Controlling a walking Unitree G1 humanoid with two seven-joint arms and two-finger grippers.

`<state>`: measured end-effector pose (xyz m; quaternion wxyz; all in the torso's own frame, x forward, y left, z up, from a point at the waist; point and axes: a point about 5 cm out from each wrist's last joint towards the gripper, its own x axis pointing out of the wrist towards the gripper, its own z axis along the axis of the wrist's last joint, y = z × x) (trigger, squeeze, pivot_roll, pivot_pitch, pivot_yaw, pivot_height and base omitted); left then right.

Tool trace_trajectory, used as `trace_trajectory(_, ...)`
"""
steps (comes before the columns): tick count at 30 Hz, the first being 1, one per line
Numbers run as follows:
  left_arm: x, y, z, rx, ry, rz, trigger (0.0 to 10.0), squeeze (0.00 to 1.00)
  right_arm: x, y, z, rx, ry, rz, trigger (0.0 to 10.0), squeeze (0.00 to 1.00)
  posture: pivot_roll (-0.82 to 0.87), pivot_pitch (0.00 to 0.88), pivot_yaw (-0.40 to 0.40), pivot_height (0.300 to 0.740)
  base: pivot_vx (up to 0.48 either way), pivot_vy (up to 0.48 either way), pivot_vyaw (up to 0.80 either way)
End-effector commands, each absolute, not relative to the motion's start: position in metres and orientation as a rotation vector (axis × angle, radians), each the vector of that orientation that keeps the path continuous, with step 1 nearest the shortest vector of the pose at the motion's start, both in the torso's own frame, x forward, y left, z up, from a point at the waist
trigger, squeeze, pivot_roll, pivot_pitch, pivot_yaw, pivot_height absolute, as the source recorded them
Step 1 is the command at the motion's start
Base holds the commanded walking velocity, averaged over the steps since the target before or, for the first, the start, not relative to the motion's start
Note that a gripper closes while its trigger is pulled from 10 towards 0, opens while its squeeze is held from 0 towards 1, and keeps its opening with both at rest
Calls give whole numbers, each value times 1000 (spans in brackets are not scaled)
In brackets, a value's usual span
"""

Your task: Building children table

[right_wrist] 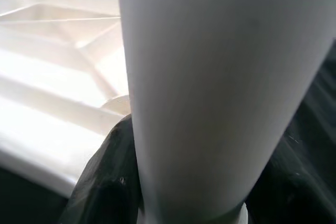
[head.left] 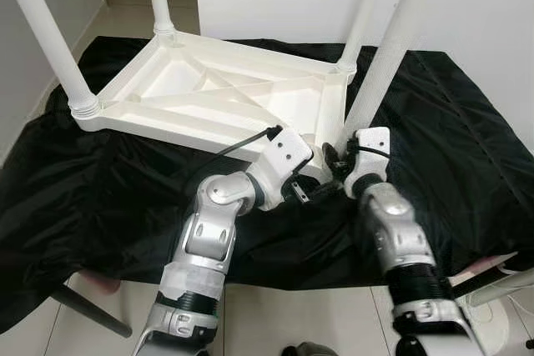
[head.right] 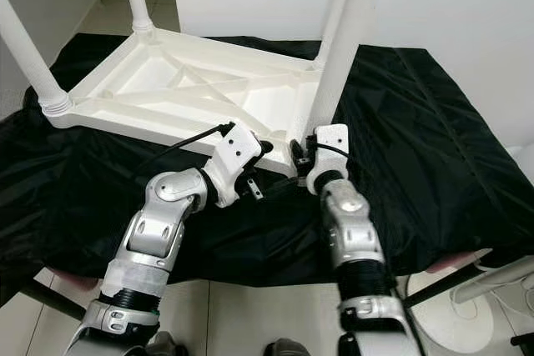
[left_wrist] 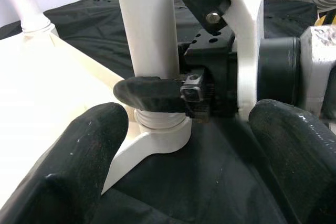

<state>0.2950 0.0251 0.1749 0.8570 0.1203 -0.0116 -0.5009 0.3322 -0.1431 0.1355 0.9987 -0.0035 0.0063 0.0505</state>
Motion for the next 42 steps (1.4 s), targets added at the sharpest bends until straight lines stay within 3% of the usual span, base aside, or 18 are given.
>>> trace_trajectory(1,305,34,178,252,-49,-779,10000,0,331,-136,128,4,64,18,10000,0,-39,0,-22,740,0,0,0)
trace_trajectory(14,305,35,179,256,-47,-785,10000,0,330,-142,139,25,60,-69,10000,0,-43,2,-13,740,0,0,0)
trace_trajectory(15,305,35,179,255,-46,-783,10000,0,327,-140,141,33,55,-34,10000,1000,-42,5,-15,740,0,0,0)
trace_trajectory(21,306,35,180,253,-45,-779,10000,0,322,-145,144,32,43,62,10000,1000,-44,7,-17,740,0,0,0)
trace_trajectory(22,306,36,180,253,-46,-778,10000,0,321,-151,144,-4,41,115,10000,51,-43,5,-17,740,0,0,0)
trace_trajectory(24,306,36,180,253,-47,-777,10000,0,319,-158,144,-40,36,156,10000,0,-43,5,-17,740,0,0,0)
trace_trajectory(32,309,36,182,261,-53,-776,10000,0,317,-194,146,-189,57,421,10000,0,-48,0,-14,740,0,0,0)
trace_trajectory(38,310,36,184,261,-56,-777,10000,0,320,-198,149,-212,63,486,10000,0,-51,0,-12,740,0,0,0)
trace_trajectory(42,310,35,184,274,-61,-794,10000,0,332,-192,146,-271,89,626,10000,0,-44,0,-10,740,0,0,0)
